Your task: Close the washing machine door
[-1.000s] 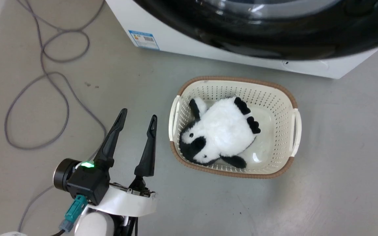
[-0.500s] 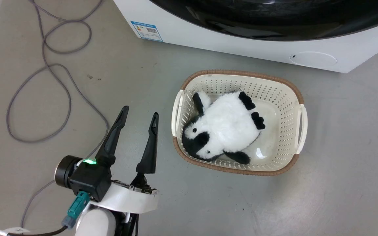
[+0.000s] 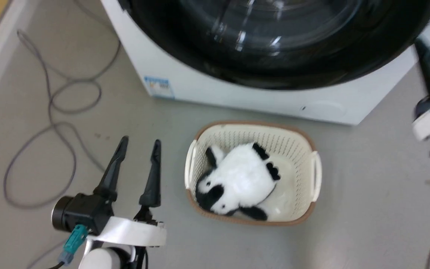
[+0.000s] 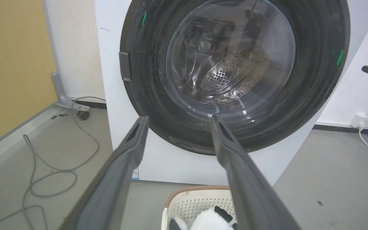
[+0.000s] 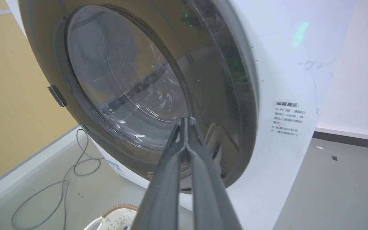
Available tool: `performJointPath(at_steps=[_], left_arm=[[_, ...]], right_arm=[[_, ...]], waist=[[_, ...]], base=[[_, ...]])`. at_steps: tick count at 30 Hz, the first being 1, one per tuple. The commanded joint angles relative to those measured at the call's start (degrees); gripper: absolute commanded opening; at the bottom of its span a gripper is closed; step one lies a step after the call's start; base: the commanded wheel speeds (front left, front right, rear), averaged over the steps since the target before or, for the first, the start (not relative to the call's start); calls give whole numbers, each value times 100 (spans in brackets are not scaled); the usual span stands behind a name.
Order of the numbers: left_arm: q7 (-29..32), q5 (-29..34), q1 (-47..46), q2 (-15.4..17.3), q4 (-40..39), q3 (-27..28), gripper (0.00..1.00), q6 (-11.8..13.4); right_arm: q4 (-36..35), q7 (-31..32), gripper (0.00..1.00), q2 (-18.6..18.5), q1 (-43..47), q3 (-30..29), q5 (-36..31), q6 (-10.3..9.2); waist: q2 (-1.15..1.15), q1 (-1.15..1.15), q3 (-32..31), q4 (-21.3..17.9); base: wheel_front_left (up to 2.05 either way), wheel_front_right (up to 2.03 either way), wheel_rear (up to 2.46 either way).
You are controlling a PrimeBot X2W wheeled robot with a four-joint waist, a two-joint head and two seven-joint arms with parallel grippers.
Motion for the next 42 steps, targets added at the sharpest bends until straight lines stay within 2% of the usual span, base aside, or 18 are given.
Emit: performJointPath(at_steps=[1, 6, 10, 14, 18, 23, 24, 25, 31, 34, 42], left_arm=[[-25, -28, 104, 3, 19, 62, 100, -32], [-25, -121, 351, 3, 0, 232, 100, -45], [-25, -97, 532, 3, 21, 339, 100, -53], [-25, -124, 662, 3, 18, 439, 100, -21], [-25, -134, 832, 3, 113, 496, 100, 87], [-25, -59, 1041, 3, 244, 470, 100, 106], [-25, -58, 1083, 3, 281, 459, 100, 105], [-25, -63, 1121, 3, 302, 451, 100, 105], [-25, -155, 1361, 3, 317, 464, 100, 154], [-25, -17, 1375, 3, 237, 427, 100, 98], [-25, -40, 1415, 3, 226, 413, 100, 77]], right_arm=[[-159, -66, 0, 125, 298, 41, 166, -4], [-652, -161, 0, 154, 1106, -3, 109, -4], [-986, -185, 0, 278, 1814, -535, -410, -4], [-1488, -188, 0, 671, 2694, -1479, -1166, -4], [-2029, -188, 0, 1226, 3494, -2238, -1886, -4], [-2612, -189, 2, 1850, 4284, -2742, -2505, -4], [-2687, -189, 41, 1945, 4396, -2814, -2603, -4], [-2757, -189, 100, 2030, 4496, -2865, -2691, -4], [-2961, -189, 100, 2418, 4922, -3066, -3081, -4], [-3001, -189, 100, 2580, 5050, -3124, -3166, -4], [-3066, -189, 100, 2708, 5171, -3172, -3254, -4]], waist=[[0, 0, -477, -300], [0, 0, -947, -584], [0, 0, -1186, -737], [0, 0, -1345, -824], [0, 0, -1475, -886], [0, 0, -1616, -930], [0, 0, -1644, -932], [0, 0, -1667, -933], [0, 0, -1767, -928], [0, 0, -1775, -896], [0, 0, -1826, -870]], base=[[0, 0, 0], [0, 0, 0], [0, 0, 0], [0, 0, 0], [0, 0, 0], [0, 0, 0], [0, 0, 0], [0, 0, 0], [0, 0, 0], [0, 0, 0], [0, 0, 0]])
